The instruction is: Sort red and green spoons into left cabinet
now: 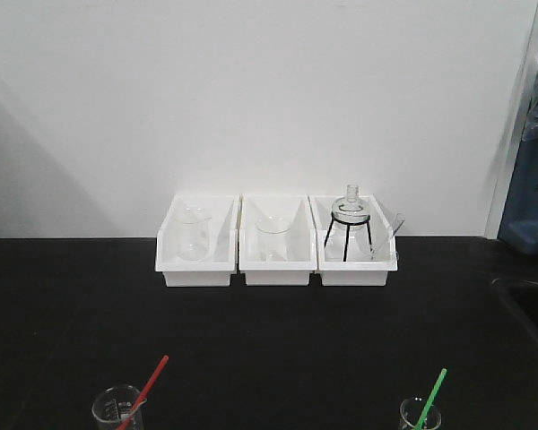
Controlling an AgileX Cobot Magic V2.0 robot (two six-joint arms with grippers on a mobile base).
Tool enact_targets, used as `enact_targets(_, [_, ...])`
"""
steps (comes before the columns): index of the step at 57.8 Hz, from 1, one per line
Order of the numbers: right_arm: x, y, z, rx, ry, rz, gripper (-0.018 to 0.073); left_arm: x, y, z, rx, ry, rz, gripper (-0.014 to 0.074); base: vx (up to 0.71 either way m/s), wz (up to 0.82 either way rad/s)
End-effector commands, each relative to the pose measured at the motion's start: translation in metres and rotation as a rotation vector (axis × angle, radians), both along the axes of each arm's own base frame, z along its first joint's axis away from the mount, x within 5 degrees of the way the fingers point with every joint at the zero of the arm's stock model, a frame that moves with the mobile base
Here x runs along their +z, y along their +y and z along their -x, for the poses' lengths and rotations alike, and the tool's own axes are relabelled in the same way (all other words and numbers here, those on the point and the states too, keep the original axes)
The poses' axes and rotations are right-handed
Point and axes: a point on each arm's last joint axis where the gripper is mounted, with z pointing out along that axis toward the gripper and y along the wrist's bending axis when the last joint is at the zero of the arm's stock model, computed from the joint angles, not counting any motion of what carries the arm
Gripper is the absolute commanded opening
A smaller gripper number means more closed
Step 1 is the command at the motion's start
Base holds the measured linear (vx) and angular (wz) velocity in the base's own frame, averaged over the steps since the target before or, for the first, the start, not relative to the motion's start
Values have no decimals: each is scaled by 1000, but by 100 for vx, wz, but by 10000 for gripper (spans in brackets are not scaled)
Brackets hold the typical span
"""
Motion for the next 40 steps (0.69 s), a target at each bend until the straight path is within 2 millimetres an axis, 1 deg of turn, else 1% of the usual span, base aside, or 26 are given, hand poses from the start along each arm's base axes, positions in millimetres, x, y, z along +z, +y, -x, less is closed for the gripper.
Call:
enact_targets(1, [17,0,-12,-6,-23,56,9,8,0,-9,-4,36,3,-6,0,0])
enact_targets(7, [9,1,-26,-2,56,52,27,-2,-1,-20,-4,108,2,-2,0,0])
enact_targets(13, [4,1,-38,1,108,53,62,-8,-1,-27,-8,154,20,6,0,0])
enact_targets(17, [2,2,-43,3,127,54,99,-9,-1,-30,-17,172,60,18,0,0])
enact_targets(22, [-2,2,-51,5,165,55,162,-10,-1,-34,-16,193,62,39,0,0])
enact_targets(31, [-10,2,-62,7,233,56,302,-12,-1,-38,-15,220,59,123,0,0])
enact_targets(37, [-15,3,-70,10,260,57,384,-13,-2,-41,-11,235,38,223,0,0])
enact_targets(40, [-16,3,-74,13,263,55,405,-14,-2,-42,-10,237,28,267,0,0])
